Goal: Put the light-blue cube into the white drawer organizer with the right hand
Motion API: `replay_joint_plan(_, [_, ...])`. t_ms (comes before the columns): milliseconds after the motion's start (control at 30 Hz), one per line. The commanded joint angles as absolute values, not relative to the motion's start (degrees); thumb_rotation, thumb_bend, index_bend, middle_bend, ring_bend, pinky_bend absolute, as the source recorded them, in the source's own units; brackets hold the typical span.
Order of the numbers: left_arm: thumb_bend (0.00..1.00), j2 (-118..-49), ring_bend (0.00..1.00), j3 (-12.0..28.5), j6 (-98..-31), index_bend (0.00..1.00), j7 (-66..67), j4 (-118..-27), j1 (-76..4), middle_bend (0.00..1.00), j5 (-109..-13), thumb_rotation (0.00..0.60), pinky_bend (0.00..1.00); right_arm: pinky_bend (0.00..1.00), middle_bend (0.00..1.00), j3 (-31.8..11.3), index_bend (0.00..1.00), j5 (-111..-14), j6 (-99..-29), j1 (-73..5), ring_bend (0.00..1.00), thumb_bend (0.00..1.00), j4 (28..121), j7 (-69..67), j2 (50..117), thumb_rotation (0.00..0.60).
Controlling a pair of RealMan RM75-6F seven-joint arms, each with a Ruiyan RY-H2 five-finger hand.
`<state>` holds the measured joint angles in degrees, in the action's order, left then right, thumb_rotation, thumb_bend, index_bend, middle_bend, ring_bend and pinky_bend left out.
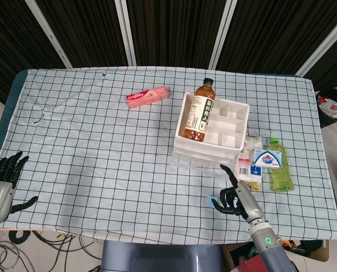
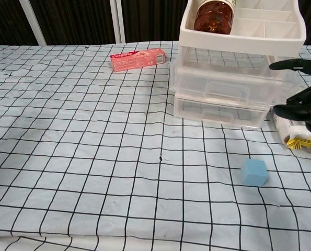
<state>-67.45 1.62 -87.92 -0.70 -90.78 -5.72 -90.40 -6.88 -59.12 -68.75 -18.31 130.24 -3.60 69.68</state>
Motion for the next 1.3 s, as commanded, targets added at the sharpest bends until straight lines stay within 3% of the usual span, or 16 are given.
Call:
replay_joint_plan(33, [0.02, -67.49, 0.00, 1.61, -88.01, 0.00, -0.70, -90.72, -5.75, 0.00, -90.57, 0.600, 0.00, 0.74, 0.79, -3.67, 0.00, -65.30, -71.74, -14.92, 0.84, 0.27, 130.99, -3.36, 66.47, 0.600])
replay_joint_plan(333, [0.02, -67.58, 0.00, 1.48, -88.25, 0.00, -0.62, -90.65, -5.67, 0.00, -90.88, 0.600, 0.00, 0.74, 0.78, 0.66, 0.00, -74.80, -75.51, -9.55, 0.84, 0.17, 128.44, -6.90, 58.74, 0.600])
replay_joint_plan(567, [0.02, -67.75, 0.00, 1.49, -88.29, 0.00, -0.33, -90.58, -5.66, 0.00, -90.89, 0.600, 0.00, 0.74, 0.79, 3.53, 0.02, -75.16, -72.89, -9.35, 0.84, 0.15, 121.96, -1.39, 58.33, 0.600])
replay_joint_plan(667, [0.02, -67.81, 0.00, 1.48, -88.10, 0.00, -0.17, -90.58, -5.73, 0.00, -90.79, 0.600, 0.00, 0.74, 0.79, 4.30, 0.13, -74.56, -71.60, -9.53, 0.84, 0.15, 119.93, 1.51, 60.05, 0.600])
replay_joint_plan(867, [0.02, -67.87, 0.00, 1.51, -87.88, 0.00, -0.16, -90.49, -5.82, 0.00, -90.65, 0.600, 0.00, 0.75, 0.82, 4.05, 0.21, -71.65, -69.89, -10.20, 0.87, 0.17, 118.01, 6.47, 65.56, 0.600])
replay_joint_plan(1300, [0.02, -67.75, 0.00, 1.45, -87.41, 0.00, -0.51, -90.39, -5.97, 0.00, -90.42, 0.600, 0.00, 0.75, 0.83, 0.58, 0.29, -67.70, -71.35, -11.11, 0.87, 0.21, 113.83, 13.88, 79.34, 0.600])
